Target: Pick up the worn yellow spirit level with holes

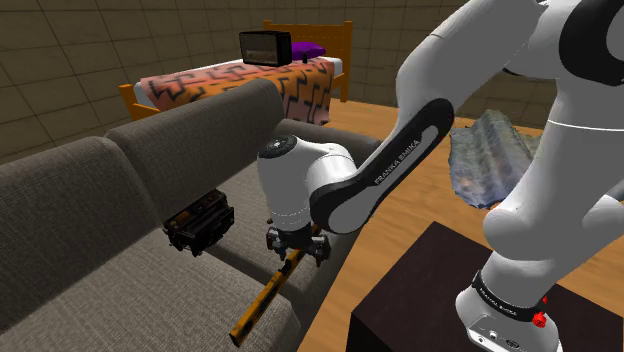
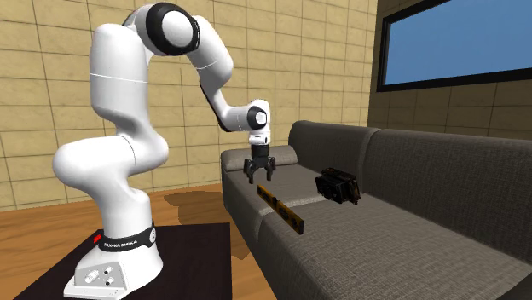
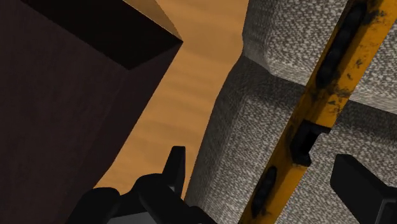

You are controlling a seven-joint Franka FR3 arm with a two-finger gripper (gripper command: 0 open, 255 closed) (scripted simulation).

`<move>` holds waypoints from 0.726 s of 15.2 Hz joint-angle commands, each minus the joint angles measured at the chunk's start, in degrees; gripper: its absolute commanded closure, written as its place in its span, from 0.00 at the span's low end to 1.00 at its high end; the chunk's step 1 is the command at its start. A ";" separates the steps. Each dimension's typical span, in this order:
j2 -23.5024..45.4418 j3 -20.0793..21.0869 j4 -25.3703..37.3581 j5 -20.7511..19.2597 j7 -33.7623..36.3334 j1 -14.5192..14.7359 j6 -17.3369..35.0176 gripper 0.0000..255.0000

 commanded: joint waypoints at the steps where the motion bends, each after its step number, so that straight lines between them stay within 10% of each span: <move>1: 8.50 -9.01 4.05 -9.90 11.06 9.65 -0.22 0.00; 6: 21.04 -21.34 14.13 -17.35 24.07 22.65 -0.78 0.00; 11: 24.66 -24.57 15.62 -20.14 26.67 25.41 0.87 0.00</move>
